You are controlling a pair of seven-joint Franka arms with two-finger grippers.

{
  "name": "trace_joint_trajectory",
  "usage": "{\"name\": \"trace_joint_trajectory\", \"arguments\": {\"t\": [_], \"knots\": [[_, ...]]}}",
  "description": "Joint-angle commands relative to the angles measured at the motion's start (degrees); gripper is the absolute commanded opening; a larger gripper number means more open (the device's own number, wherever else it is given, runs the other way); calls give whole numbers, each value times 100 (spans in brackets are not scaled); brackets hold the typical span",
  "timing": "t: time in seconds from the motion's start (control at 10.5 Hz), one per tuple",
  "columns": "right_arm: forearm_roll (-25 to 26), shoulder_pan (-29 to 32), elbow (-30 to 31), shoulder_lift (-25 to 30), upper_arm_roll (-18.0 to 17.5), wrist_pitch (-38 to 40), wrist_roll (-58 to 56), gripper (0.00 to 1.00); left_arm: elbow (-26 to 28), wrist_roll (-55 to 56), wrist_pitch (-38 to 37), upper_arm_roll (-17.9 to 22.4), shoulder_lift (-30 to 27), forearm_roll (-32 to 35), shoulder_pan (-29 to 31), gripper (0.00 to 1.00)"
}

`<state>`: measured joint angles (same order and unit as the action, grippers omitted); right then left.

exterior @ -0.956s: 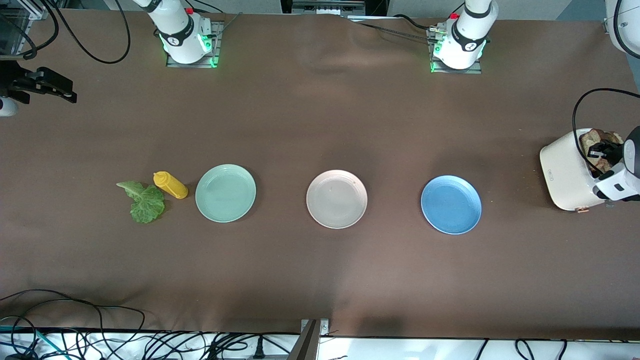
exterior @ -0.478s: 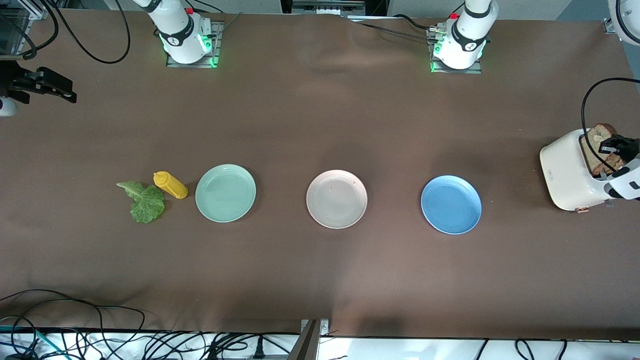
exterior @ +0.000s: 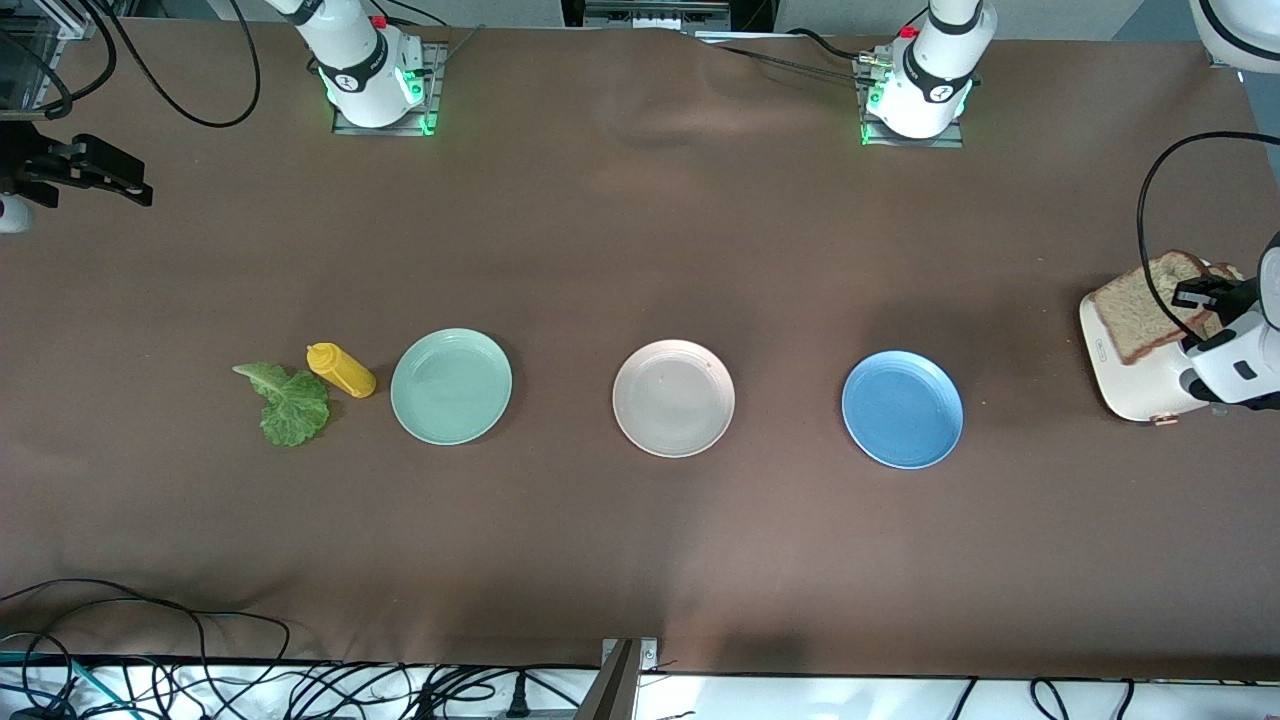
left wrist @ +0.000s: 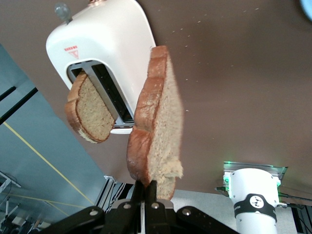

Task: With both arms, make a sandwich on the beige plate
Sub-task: 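Grasp the bread slice with the left gripper and pull it up, then carry the bread slice with the left gripper over the beige plate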

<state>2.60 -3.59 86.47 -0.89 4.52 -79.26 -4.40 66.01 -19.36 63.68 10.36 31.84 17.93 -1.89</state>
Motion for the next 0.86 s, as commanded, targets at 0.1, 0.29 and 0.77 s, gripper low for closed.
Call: {"name": "trace_joint_trajectory", "arguments": {"t": [0.1, 0.29, 0.77], "knots": [[39, 25, -113, -7, -21, 77, 62, 100, -229, 1024, -190, 72, -2, -1060, -406, 0], [39, 25, -113, -7, -21, 77, 62, 100, -229, 2439, -93, 81, 41, -2218, -610, 0], [47, 25, -113, -7, -4, 77, 62, 100, -132, 4658, 1144, 81, 261, -3795, -1444, 0]]}}
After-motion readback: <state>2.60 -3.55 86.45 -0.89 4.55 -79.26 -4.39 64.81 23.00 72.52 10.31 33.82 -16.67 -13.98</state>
